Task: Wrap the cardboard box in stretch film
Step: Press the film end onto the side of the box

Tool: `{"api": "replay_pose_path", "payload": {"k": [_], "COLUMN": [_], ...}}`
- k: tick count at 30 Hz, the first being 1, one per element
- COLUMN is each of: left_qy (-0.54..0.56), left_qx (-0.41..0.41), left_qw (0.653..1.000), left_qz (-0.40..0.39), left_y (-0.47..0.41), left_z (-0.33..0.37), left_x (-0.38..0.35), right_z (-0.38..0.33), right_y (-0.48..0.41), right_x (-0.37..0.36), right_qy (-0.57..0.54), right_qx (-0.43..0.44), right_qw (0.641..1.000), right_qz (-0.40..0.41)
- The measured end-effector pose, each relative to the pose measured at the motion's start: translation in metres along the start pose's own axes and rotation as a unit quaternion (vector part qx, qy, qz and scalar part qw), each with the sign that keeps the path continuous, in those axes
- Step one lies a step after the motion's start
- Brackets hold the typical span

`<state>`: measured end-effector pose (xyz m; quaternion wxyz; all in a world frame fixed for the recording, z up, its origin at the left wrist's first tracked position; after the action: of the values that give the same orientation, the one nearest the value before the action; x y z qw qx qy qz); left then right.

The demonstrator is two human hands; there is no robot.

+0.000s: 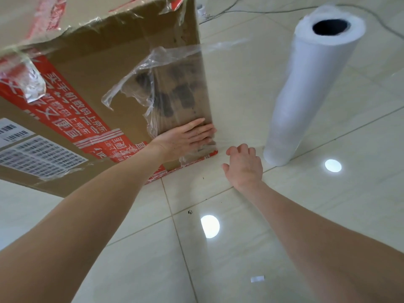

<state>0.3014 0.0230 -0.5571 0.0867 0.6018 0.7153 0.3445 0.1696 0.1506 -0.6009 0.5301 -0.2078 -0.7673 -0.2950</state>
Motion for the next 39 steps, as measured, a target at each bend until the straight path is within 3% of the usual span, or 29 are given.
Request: {"api": "replay_pose_path", "payload": {"k": [8, 16, 27, 39], "left_qy": [0.117, 0.031, 0.011, 0.070], "left_qx": [0.025, 0.147, 0.187, 0.236], "left_qw": [0.991, 0.981, 0.981, 0.965], "left_qz": [0.054, 0.125, 0.058, 0.095], "left_y": [0.026, 0.086, 0.101, 0.096], "left_z": [-0.021, -0.098, -0.129, -0.120], "left_x": [0.014, 0.044, 0.059, 0.065], "right_z": [-0.005, -0.024, -0.029, -0.019], "right_y": [0.005, 0.019, 0.026, 0.021], "right_x": [0.020, 0.062, 0.094, 0.105], "right_qy": [0.019, 0.047, 0.058, 0.059], "right_qx": [0.029, 0.095, 0.104, 0.097], "right_qw": [0.999, 0.992, 0.988, 0.989], "right_qz": [0.027, 0.067, 0.097, 0.097]}}
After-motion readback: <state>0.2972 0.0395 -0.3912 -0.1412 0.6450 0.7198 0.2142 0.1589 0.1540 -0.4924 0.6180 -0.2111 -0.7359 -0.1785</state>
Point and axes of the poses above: each hand's wrist, its own y-axis away from the middle knuckle, its own x-axis out of the back of the hand, z = x × y, the point moved 2 cm from there along -y, towards the middle knuckle, and after that the axes turned 15 degrees about -x, right-handed, at the moved point
